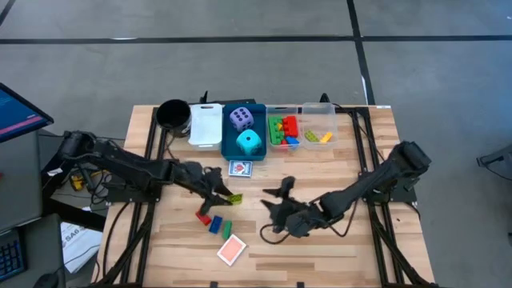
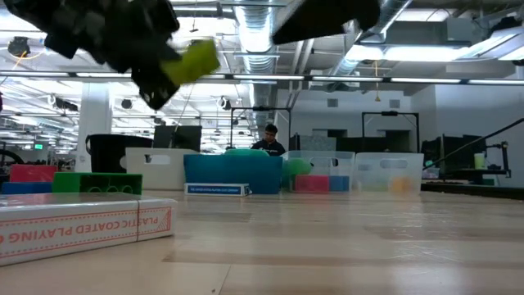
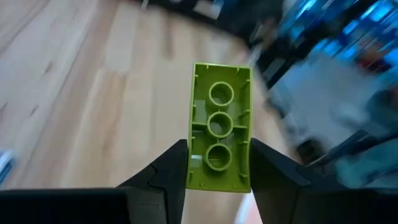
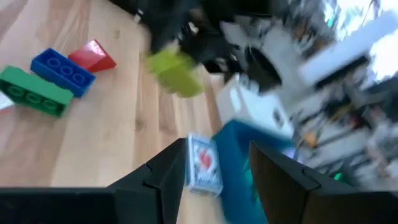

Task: Pick & Place Toys
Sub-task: Put the light green 4 stud game piece into the left transparent bin

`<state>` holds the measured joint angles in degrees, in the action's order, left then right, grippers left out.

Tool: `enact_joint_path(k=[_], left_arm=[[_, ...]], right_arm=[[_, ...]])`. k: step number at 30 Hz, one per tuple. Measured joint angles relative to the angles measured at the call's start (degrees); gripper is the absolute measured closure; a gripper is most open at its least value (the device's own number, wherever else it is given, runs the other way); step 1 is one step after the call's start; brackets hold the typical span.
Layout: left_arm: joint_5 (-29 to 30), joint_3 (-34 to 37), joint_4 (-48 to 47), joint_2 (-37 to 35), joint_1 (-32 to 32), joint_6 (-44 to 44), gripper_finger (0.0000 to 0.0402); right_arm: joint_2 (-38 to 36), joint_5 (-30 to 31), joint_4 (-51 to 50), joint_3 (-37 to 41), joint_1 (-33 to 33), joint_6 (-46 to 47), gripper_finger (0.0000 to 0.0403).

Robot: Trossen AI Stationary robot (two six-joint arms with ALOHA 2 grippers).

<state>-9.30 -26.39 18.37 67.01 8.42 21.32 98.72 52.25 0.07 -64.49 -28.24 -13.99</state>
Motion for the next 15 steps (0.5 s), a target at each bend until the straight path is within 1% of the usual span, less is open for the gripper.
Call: enact_joint_path(k=[2,3,5,11,15], left_arm=[[-1.9,0.0,0.2,-2.6,-0.6,1.7,0.0265],[-2.8,0.0,0.0,-3.8,-0.7,2.4,0.0265],[-4.1,0.0,0.3,-5.7,-1.0,3.8,0.0265],[-4.9,0.0,0.3,-7.7,-0.4,7.1,0.0265],[-8.1,0.0,3.4,-6.8,-0.3,9.4,0.0265]], right_arm=[[1.2,-0.2,6.3,0.1,0.2,-7.8,0.0232],[1.8,-1.4,9.5,-0.4,0.3,-10.5,0.0232],[2.1,-3.7,12.2,-1.3,0.8,-13.6,0.0233],[2.1,-11.7,12.4,-4.2,1.9,-15.0,0.0231],[2.2,-17.1,12.6,-5.3,2.8,-14.4,0.0223]])
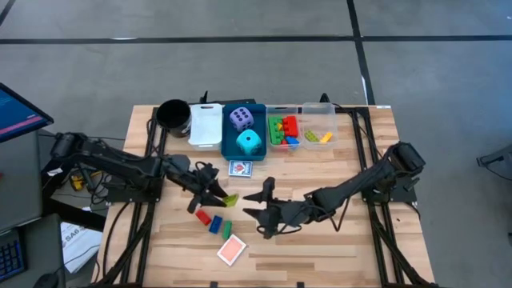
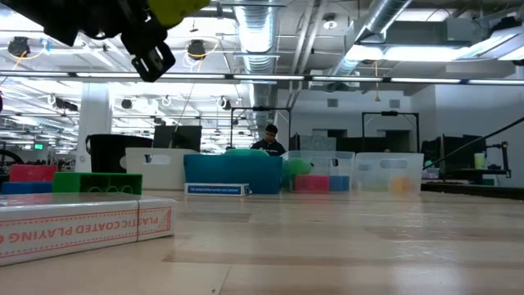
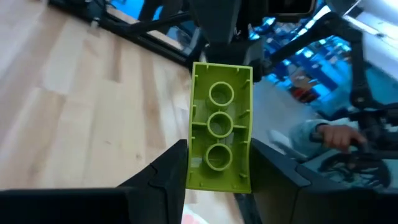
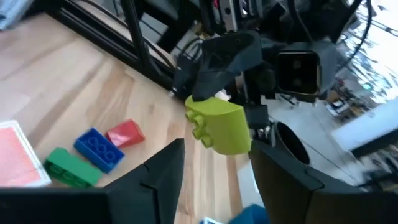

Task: Pick & Place Toys
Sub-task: Put the light green 4 stud game piece into the left transparent bin

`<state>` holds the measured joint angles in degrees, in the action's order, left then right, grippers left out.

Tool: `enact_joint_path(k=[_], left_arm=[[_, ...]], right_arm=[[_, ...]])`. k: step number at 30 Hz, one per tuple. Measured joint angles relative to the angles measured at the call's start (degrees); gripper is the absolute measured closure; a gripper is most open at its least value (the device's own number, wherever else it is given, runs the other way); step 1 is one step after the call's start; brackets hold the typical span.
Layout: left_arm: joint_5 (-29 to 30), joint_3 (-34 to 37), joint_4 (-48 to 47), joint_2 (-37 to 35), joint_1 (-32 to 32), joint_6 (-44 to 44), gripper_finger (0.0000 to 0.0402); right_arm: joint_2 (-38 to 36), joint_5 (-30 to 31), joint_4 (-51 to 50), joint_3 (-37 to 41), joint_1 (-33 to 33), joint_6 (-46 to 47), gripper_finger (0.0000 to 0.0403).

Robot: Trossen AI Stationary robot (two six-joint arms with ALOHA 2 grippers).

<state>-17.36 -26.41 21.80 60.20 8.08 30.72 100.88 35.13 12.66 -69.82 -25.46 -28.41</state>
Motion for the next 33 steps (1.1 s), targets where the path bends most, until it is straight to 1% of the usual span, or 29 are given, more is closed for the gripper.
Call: enact_joint_path(k=[4,15,19,25,33], left_arm=[[-1.1,0.0,1.9,0.8,0.0,1.5,0.0265],[-1.1,0.0,2.8,0.8,0.0,1.7,0.0264],[-1.1,0.0,3.2,0.8,0.2,2.8,0.0264],[-1.1,0.0,9.0,2.8,0.9,3.0,0.0264],[-1.1,0.0,10.6,6.1,0.9,3.1,0.0264]], right_arm=[[0.0,-0.7,-0.1,-0.2,0.6,0.3,0.0207],[0.0,-0.8,0.0,-0.2,0.9,-0.7,0.0154],[0.0,-0.8,0.3,-0.2,1.0,-0.7,0.0152],[0.0,-0.9,1.6,-0.2,1.6,-0.7,0.0152],[0.0,-1.6,1.7,-0.2,2.1,-0.7,0.0152]])
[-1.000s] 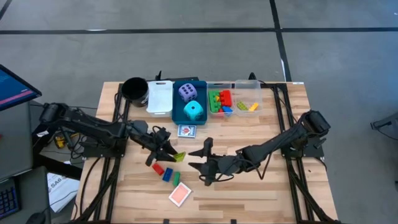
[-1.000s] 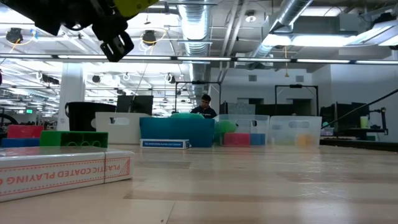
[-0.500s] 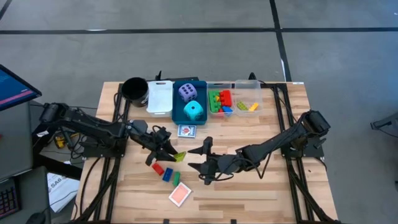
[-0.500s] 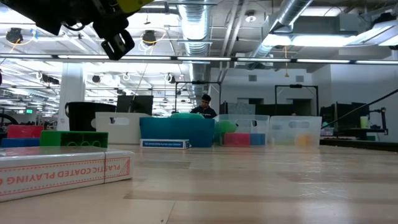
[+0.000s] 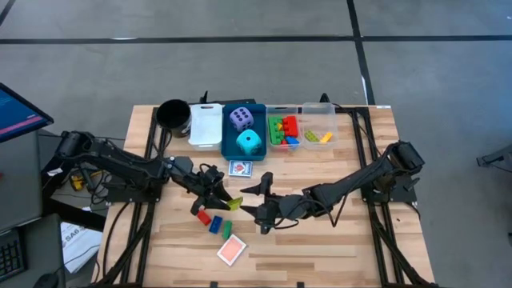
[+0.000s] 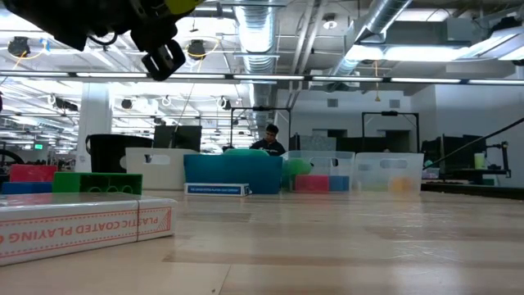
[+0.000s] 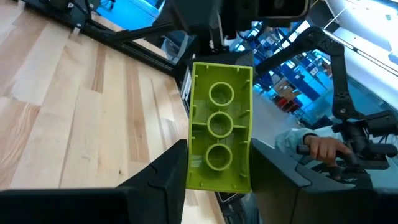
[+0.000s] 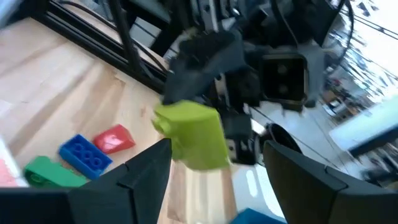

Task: Pick & Place Toys
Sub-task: Put the light green 4 stud game piece into the left transparent bin

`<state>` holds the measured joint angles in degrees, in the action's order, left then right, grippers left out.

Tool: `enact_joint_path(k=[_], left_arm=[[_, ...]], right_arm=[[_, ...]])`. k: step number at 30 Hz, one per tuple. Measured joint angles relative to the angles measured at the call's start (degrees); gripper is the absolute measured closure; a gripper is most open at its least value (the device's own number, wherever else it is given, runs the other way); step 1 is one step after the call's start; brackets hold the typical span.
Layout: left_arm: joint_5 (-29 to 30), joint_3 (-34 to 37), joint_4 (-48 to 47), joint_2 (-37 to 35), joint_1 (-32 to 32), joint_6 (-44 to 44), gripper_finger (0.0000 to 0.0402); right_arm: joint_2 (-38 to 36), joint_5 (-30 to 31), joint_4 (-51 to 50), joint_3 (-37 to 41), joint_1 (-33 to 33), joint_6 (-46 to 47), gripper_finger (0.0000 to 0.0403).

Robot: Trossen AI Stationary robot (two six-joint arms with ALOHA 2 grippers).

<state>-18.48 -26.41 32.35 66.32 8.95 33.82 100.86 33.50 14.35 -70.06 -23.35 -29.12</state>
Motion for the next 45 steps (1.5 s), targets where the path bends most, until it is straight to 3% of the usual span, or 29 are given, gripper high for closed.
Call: enact_joint_path(k=[13,31,37,45], left_arm=[[0.0,-0.5,4.8,3.8,0.0,1.1,0.0264],[-0.2,-3.1,4.6,3.8,-0.4,0.7,0.0264],[0.1,-3.1,4.5,3.8,-0.4,0.7,0.0264],[-0.6,-3.1,4.4,3.7,-0.3,0.9,0.0264]], right_arm=[[0.0,-8.3,0.4,0.0,0.3,0.2,0.0152],[-0.1,-8.4,1.1,0.0,0.7,0.2,0.0158],[-0.1,-8.3,1.2,0.0,0.7,0.2,0.019],[-0.1,-8.5,0.8,0.0,0.6,0.1,0.0265]])
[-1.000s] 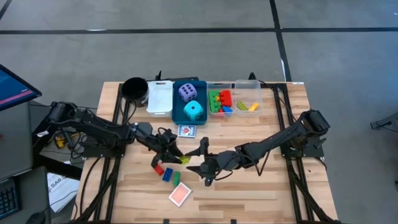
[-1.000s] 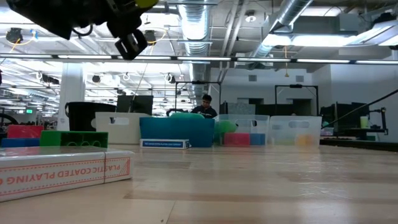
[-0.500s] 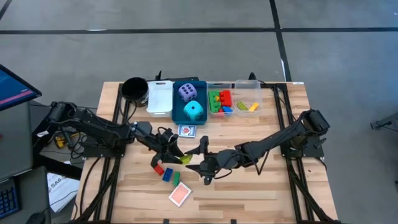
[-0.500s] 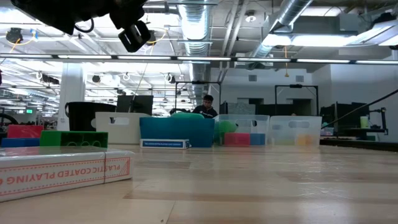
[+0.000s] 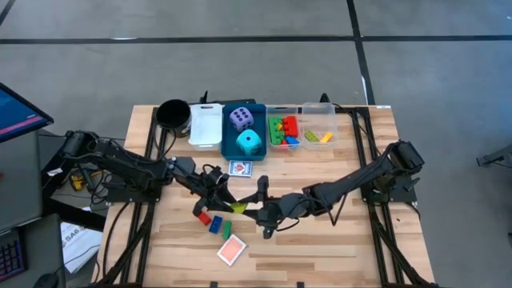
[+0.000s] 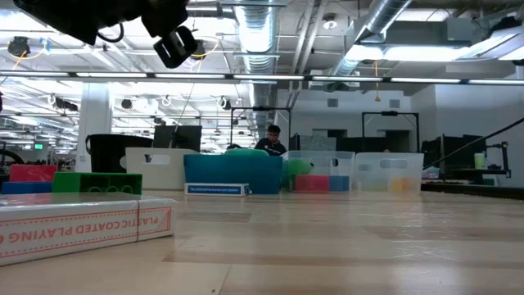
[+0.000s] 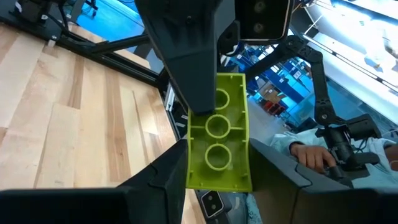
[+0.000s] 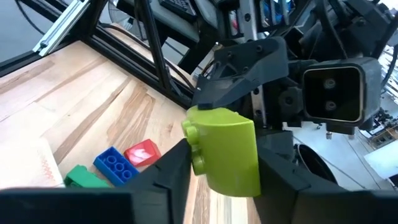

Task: Pick & Place Toys
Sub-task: Put the light green 4 stud game piece into the left transparent bin

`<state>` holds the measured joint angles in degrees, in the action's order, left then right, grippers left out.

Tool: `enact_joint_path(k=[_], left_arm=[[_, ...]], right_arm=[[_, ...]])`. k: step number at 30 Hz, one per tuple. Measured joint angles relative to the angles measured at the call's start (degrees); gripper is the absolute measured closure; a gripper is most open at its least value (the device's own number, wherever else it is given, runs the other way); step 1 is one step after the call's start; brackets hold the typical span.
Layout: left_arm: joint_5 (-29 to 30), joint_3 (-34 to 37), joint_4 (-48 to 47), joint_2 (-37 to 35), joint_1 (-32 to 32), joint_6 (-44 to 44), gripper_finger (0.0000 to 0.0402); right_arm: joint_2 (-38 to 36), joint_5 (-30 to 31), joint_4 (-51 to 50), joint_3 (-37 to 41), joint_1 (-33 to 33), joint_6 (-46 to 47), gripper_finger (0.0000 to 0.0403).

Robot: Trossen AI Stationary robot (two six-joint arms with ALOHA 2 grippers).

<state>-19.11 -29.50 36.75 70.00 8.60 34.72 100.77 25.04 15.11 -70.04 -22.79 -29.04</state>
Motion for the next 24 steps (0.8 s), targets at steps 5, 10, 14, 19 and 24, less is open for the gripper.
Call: enact_joint_path(k=[5,10,14,19,24], left_arm=[[0.3,0.0,0.3,-0.1,0.0,0.2,0.0262],[0.7,0.0,0.4,-0.1,0.0,0.2,0.0256],[0.9,0.0,0.6,-0.1,0.0,-0.1,0.0247],[1.4,-0.1,1.2,-0.1,0.0,-0.4,0.0231],[0.5,-0.1,1.2,0.0,-0.1,1.7,0.0196]], right_arm=[[0.1,-0.1,-0.1,0.0,0.0,-0.2,0.0296],[0.1,0.3,0.0,0.0,-0.2,-0.1,0.0297],[0.1,0.5,0.1,-0.1,-0.7,0.8,0.0296],[0.1,0.7,0.3,-0.4,-1.2,1.5,0.0302],[0.1,0.5,0.6,-0.5,-1.4,2.3,0.0302]])
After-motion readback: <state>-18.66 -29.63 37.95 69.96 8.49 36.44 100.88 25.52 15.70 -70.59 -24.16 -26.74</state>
